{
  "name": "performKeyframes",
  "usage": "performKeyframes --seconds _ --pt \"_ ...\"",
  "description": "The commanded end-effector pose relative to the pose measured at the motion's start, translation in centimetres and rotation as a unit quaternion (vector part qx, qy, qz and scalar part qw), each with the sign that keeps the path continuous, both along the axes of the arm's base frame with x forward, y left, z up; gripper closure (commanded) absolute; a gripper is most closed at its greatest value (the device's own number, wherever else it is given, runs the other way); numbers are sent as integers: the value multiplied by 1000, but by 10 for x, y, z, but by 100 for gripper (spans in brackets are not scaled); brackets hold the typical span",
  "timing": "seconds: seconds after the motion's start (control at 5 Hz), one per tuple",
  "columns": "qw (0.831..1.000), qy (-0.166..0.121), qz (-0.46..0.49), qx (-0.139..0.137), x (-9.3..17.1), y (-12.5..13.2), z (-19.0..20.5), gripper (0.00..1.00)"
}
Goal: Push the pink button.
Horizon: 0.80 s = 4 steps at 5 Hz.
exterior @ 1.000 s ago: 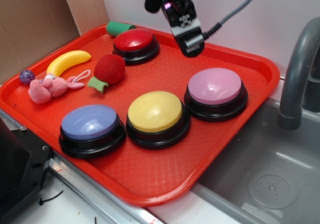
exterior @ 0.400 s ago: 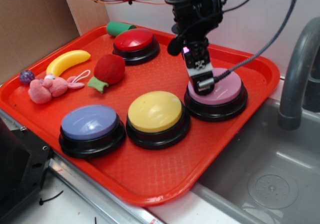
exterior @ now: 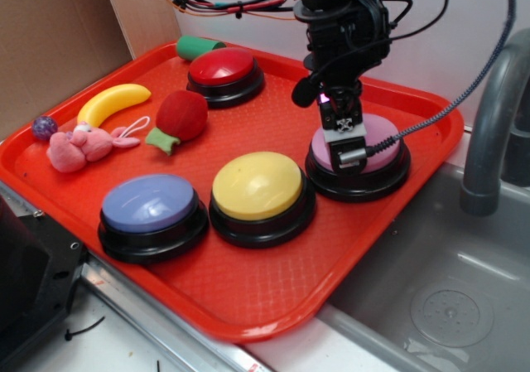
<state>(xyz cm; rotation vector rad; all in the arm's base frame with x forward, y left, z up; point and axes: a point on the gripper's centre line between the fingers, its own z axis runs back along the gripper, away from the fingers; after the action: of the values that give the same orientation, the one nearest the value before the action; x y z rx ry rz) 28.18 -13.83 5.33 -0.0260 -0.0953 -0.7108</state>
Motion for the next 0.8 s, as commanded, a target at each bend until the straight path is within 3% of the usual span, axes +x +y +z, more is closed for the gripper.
performKeyframes --seconds 0.0,0.2,0.4,0.6 --pt "999 -24 -9 28 -14 0 49 0" --pt "1000 -12 6 21 -20 6 74 0" --pt "999 -25 20 21 -27 10 91 0" --pt "999 -19 37 12 -32 16 102 0"
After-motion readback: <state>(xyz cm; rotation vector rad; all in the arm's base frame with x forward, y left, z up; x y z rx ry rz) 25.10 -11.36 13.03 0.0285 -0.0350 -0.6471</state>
